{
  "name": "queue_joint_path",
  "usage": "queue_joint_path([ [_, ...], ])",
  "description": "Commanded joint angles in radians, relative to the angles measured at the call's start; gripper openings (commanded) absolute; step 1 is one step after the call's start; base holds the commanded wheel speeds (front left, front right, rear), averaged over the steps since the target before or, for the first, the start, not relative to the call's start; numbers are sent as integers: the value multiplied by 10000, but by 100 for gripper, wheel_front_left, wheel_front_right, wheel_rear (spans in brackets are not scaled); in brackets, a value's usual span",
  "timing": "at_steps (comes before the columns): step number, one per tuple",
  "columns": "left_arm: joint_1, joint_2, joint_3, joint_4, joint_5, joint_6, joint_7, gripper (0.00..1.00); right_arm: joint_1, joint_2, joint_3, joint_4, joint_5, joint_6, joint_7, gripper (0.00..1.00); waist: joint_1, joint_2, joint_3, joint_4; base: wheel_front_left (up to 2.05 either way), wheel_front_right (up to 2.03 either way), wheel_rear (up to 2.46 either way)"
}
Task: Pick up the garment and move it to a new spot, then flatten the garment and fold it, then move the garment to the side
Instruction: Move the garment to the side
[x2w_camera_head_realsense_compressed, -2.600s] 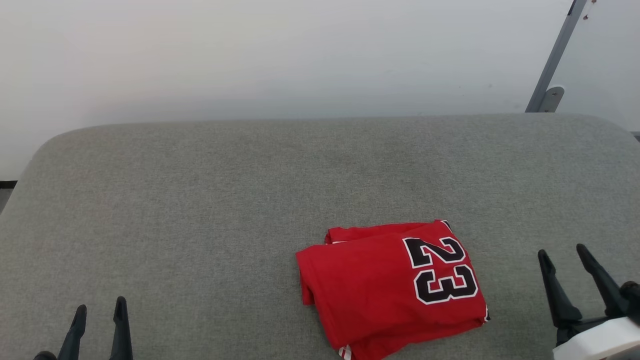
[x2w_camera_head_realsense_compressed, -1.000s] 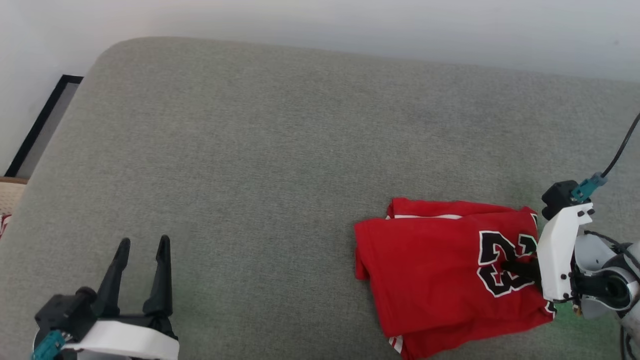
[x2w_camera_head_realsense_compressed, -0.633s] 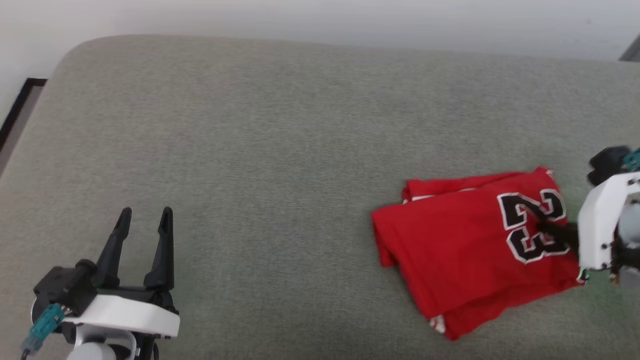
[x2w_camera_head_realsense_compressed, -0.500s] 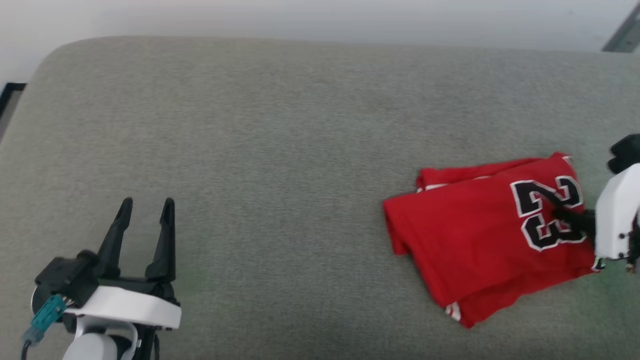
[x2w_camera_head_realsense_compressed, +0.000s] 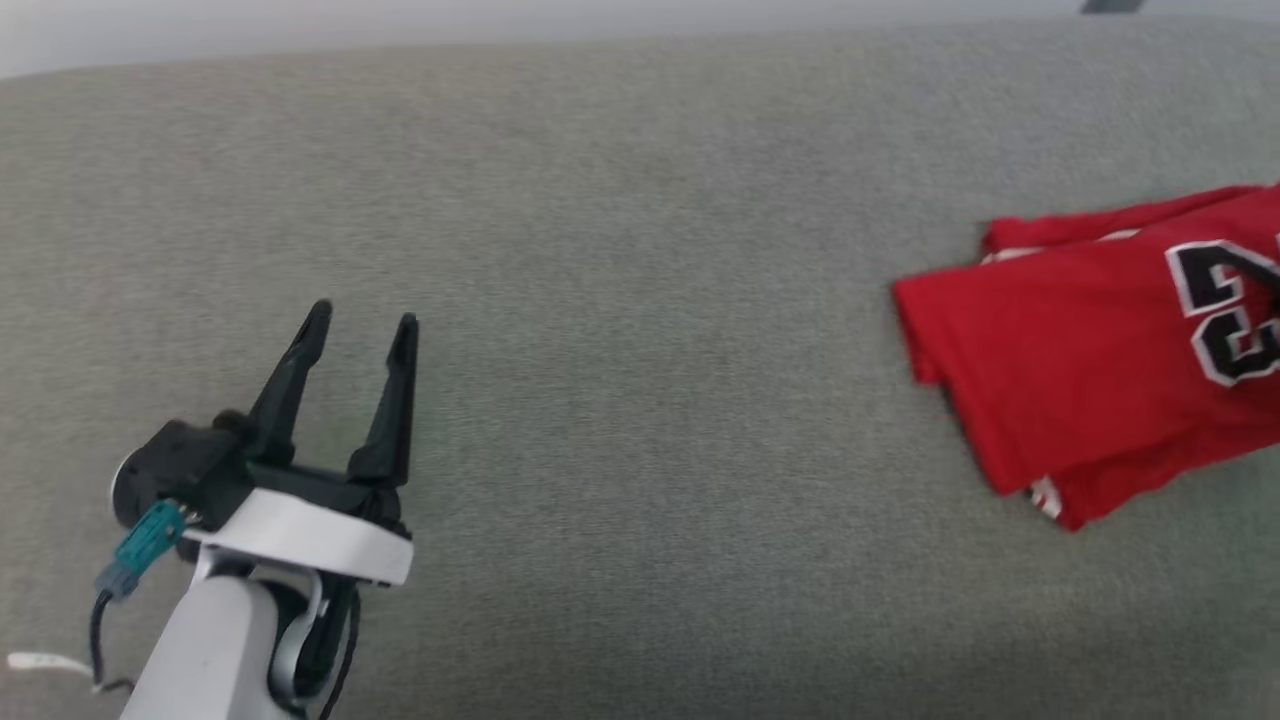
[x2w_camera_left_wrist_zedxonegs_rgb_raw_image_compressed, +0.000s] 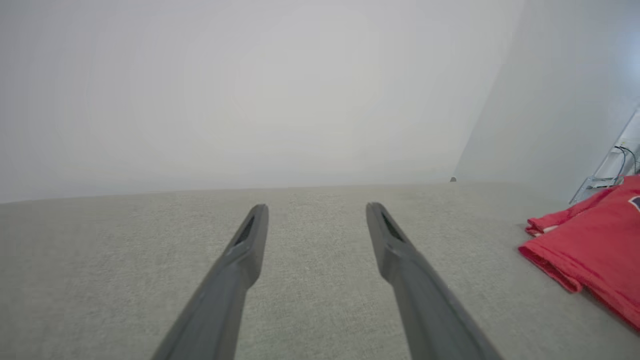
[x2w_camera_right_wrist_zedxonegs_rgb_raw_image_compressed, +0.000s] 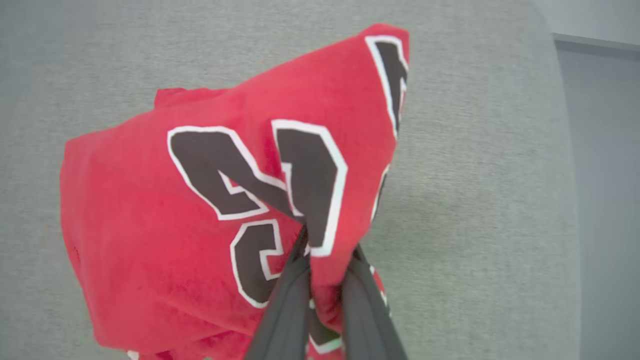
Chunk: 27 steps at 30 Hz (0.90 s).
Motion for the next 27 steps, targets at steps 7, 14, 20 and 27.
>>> queue_joint_path([
  [7, -922, 193, -711, 67, -49, -36, -47, 100, -773, -293, -73, 664, -817, -38, -1098, 0, 0, 0, 670, -721, 0, 0, 0],
  [14, -1832, 462, -1524, 168, -98, -36, -47, 100, -1634, -305, -47, 1632, -1819, -36, -2130, 0, 0, 0, 1293, -1198, 0, 0, 0],
  [20, -2561, 584, -2220, 306, -192, -36, -47, 100, -2215, -142, -126, 2836, -2707, -36, -2863, 0, 0, 0, 1745, -1328, 0, 0, 0],
  [27, -3127, 675, -2677, 399, -338, -36, -49, 100, -2676, 400, -239, 4437, -3777, -36, -3754, 0, 0, 0, 2097, -1263, 0, 0, 0],
])
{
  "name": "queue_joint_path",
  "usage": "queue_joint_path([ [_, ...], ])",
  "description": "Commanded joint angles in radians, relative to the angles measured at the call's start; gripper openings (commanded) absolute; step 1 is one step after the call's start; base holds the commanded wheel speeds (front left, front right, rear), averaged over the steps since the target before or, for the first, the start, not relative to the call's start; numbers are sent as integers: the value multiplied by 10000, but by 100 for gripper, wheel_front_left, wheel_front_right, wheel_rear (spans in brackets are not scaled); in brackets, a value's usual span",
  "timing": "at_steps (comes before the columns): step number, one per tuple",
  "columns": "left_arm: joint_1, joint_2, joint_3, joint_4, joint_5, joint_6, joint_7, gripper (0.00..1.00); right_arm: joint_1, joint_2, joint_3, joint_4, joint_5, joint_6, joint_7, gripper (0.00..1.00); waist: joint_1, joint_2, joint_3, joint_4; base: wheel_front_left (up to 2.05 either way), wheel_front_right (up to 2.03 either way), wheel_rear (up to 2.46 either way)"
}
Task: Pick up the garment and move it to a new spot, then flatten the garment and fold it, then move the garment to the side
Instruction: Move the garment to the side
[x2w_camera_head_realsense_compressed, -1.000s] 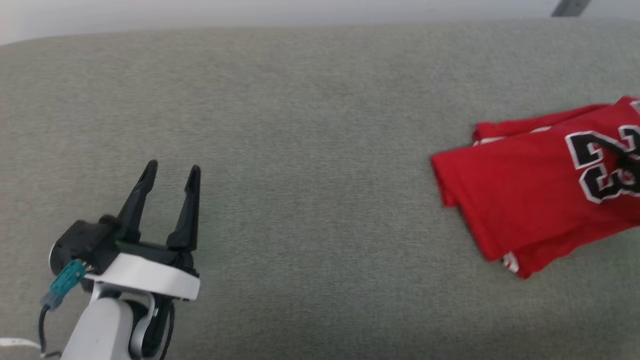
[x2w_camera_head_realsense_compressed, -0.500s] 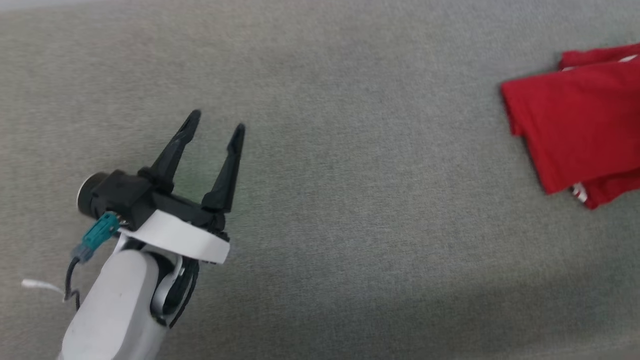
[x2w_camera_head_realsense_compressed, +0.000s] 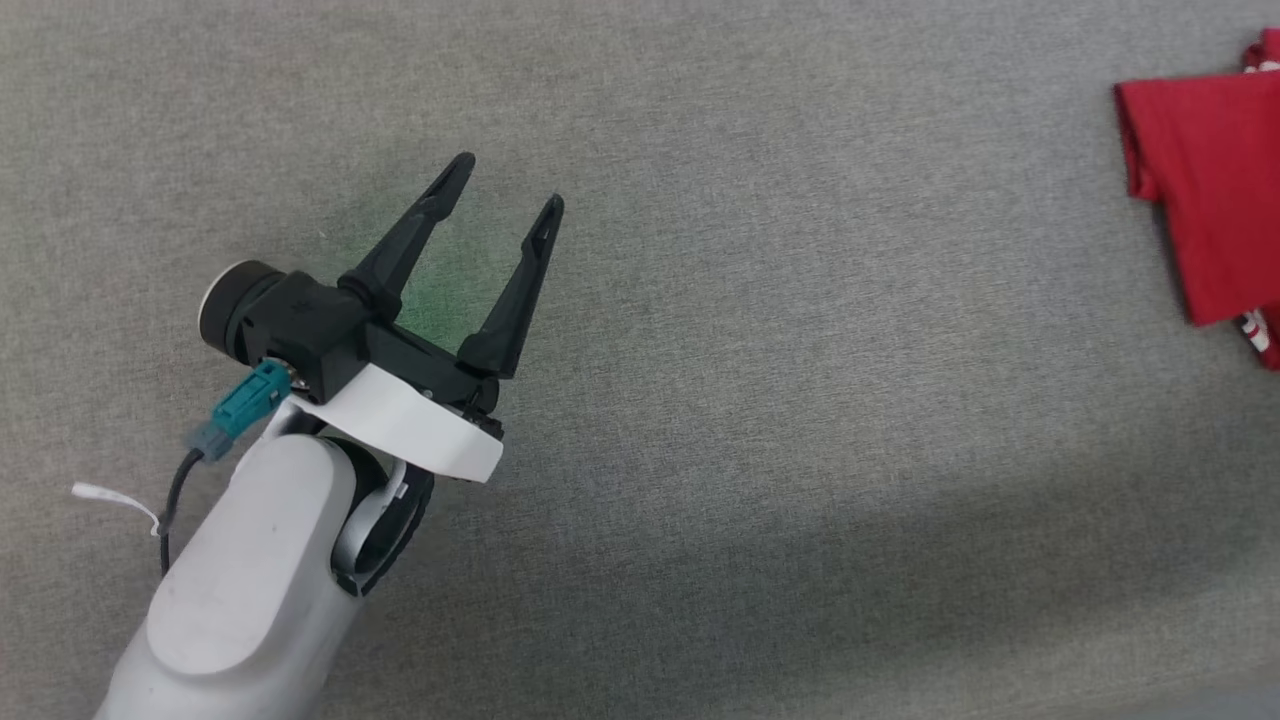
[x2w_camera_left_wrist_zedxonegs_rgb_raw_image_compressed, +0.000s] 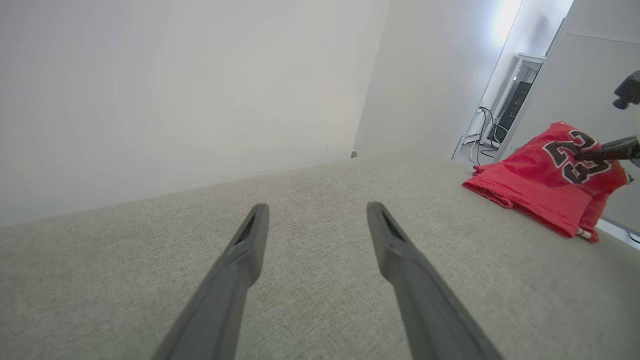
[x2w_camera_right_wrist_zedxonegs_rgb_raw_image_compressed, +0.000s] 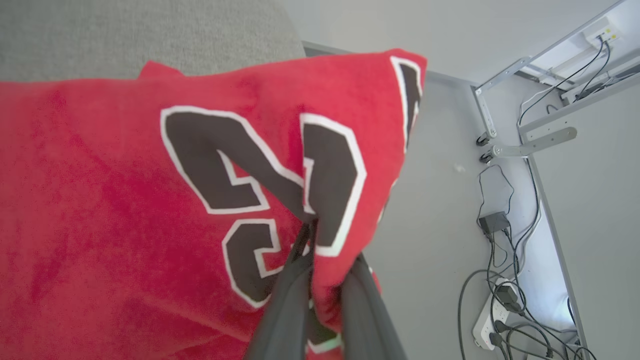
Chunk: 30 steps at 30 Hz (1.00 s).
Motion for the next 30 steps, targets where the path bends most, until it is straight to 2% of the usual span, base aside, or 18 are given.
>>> queue_joint_path([
  [1, -196, 83, -60, 33, -101, -36, -49, 100, -119, 250, 32, 259, -149, -21, -125, 0, 0, 0, 82, 51, 0, 0, 0],
  [5, -348, 130, -142, 43, -170, -36, -47, 100, -317, 580, -8, 842, -290, -21, -449, 1, 0, 0, 215, 122, 0, 0, 0],
  [6, -366, 146, -137, 63, -176, -36, -47, 100, -377, 662, -33, 985, -317, -21, -541, 11, 0, 0, 227, 136, 0, 0, 0],
  [7, -383, 149, -115, 66, -189, -36, -49, 100, -417, 718, -41, 1098, -355, -21, -620, 24, 0, 0, 235, 151, 0, 0, 0],
  [8, -393, 157, -85, 72, -193, -36, -47, 100, -476, 772, -44, 1195, -364, -21, -689, 43, 0, 0, 241, 163, 0, 0, 0],
  [9, -385, 166, -27, 70, -185, -36, -49, 100, -560, 795, -71, 1288, -355, -21, -775, 53, 0, 0, 240, 173, 0, 0, 0],
  [10, -360, 168, 40, 57, -188, -36, -49, 100, -614, 807, -61, 1342, -374, -21, -834, 98, 0, 0, 230, 181, 0, 0, 0],
  [11, -320, 170, 106, 39, -184, -36, -47, 100, -652, 821, -40, 1405, -387, -21, -884, 100, 0, 0, 212, 187, 0, 0, 0],
  [30, 1137, -246, 2282, 22, 580, -36, -49, 100, -399, 790, 249, 1121, 380, -21, -1664, 100, 0, 0, -1078, 247, 0, 0, 0],
])
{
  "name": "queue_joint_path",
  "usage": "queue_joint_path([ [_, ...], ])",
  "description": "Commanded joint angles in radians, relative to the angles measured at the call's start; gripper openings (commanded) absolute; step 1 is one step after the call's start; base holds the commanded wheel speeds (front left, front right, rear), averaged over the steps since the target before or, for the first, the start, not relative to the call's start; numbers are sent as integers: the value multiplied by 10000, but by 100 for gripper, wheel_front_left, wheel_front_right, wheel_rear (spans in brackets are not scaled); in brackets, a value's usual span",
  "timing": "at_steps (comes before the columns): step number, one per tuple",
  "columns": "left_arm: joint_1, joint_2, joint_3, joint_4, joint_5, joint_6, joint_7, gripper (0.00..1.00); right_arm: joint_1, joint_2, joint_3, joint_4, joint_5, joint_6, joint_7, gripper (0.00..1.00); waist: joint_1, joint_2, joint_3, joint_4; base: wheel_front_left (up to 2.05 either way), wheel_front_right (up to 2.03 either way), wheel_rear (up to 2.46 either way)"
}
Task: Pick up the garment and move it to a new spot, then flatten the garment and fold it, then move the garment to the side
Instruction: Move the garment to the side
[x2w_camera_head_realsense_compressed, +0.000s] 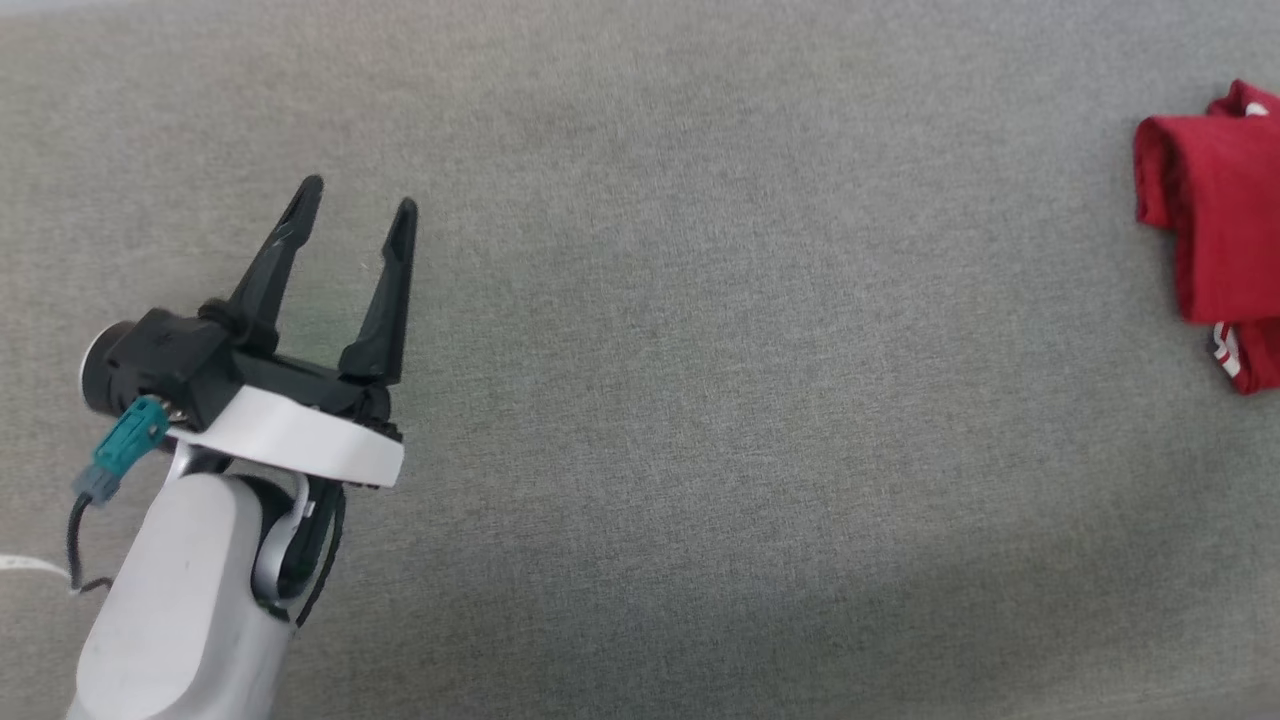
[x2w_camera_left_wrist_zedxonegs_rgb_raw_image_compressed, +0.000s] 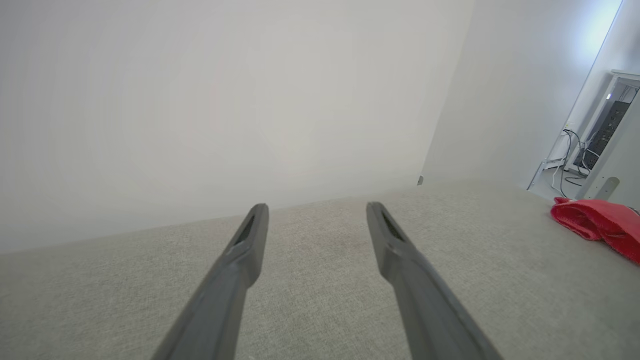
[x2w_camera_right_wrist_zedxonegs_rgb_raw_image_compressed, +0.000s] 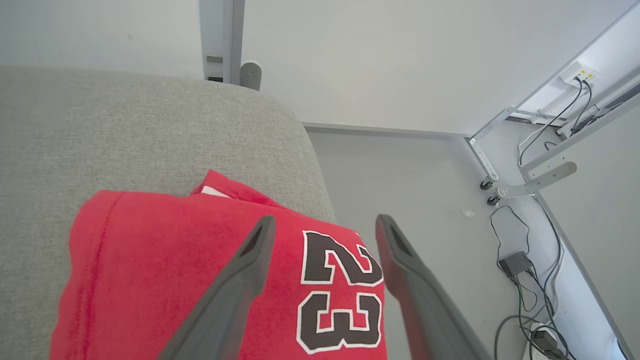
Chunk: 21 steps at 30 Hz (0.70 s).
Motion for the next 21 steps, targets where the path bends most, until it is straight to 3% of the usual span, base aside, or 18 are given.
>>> queue_joint_path([
  [1, 183, -3, 111, -43, 59, -36, -49, 100, 163, 95, 20, -73, 99, -21, -146, 100, 0, 0, -205, 61, 0, 0, 0],
  [21, 2455, -1095, 2761, -159, 1424, -36, -47, 100, 2290, 1123, 442, -2890, 318, -15, -2326, 100, 0, 0, -2314, 542, 0, 0, 0],
])
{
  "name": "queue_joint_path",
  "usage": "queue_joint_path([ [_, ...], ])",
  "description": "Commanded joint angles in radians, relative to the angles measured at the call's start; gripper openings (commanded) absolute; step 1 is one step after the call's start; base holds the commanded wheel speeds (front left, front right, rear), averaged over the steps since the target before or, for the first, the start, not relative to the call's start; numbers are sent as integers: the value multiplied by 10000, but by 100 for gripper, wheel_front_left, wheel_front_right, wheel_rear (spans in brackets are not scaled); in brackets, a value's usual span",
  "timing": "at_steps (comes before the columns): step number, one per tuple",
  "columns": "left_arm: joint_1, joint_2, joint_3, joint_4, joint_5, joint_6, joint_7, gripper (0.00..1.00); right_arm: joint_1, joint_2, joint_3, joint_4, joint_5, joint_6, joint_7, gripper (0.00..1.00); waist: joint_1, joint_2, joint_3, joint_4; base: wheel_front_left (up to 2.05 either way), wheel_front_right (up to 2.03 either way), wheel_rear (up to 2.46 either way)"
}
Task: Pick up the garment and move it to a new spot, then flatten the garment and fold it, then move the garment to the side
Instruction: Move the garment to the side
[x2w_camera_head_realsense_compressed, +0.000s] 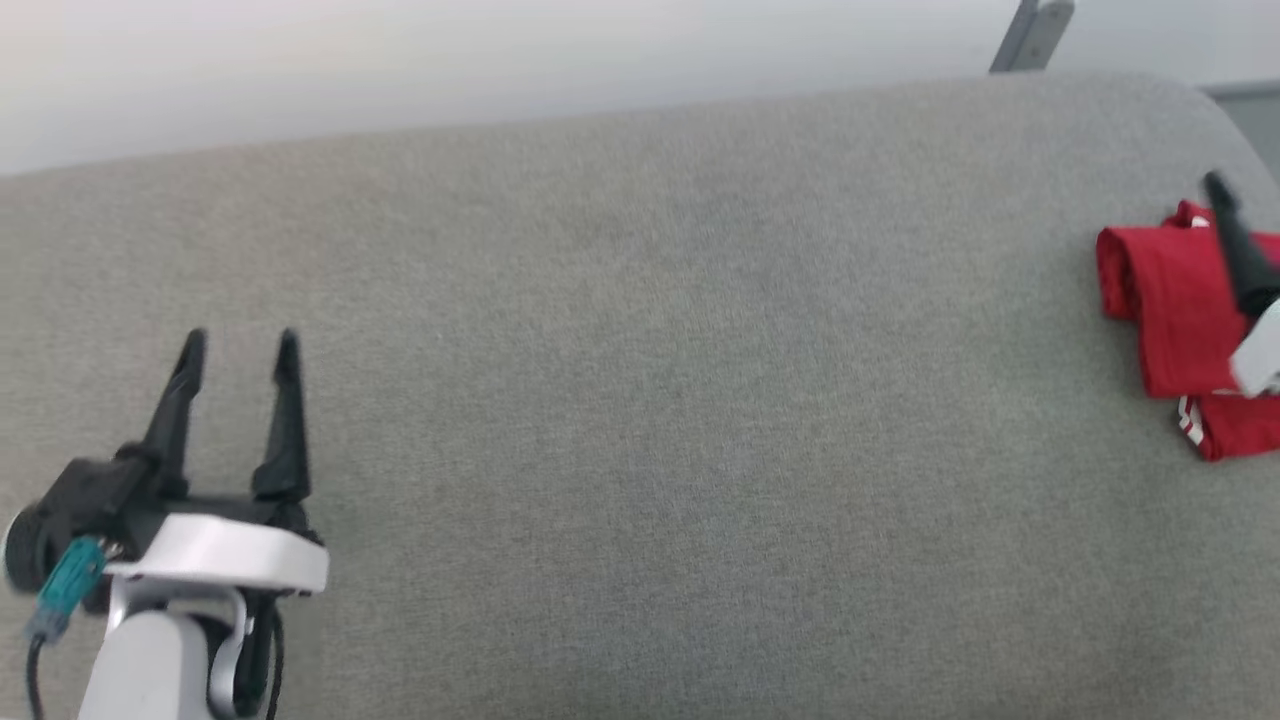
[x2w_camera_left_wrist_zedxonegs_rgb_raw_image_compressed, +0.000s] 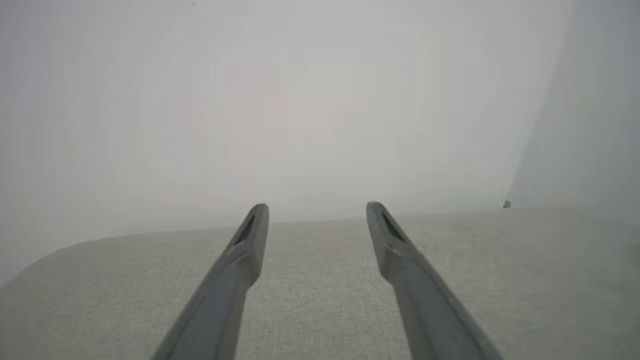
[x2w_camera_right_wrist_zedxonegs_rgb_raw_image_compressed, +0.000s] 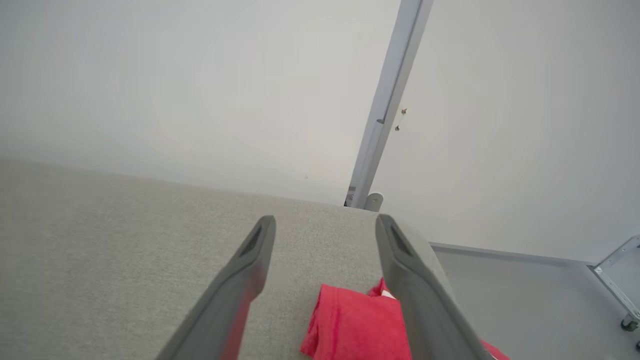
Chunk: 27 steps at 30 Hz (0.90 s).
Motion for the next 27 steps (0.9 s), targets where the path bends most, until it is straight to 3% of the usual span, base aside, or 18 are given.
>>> queue_joint_path([
  [1, 250, -42, 114, -71, 82, -36, -47, 100, 292, 118, -110, -202, -169, -7, -95, 100, 0, 0, -255, 99, 0, 0, 0],
  [15, 2027, -225, 1027, -417, 89, -36, -47, 100, 3862, 1529, -3311, -3327, -2335, -7, -99, 100, 0, 0, -1275, 548, 0, 0, 0],
  [27, 3013, 30, 973, -727, -558, -36, -49, 100, 6168, 2588, -4815, -5361, -3374, -7, -101, 100, 0, 0, -1686, 1008, 0, 0, 0],
])
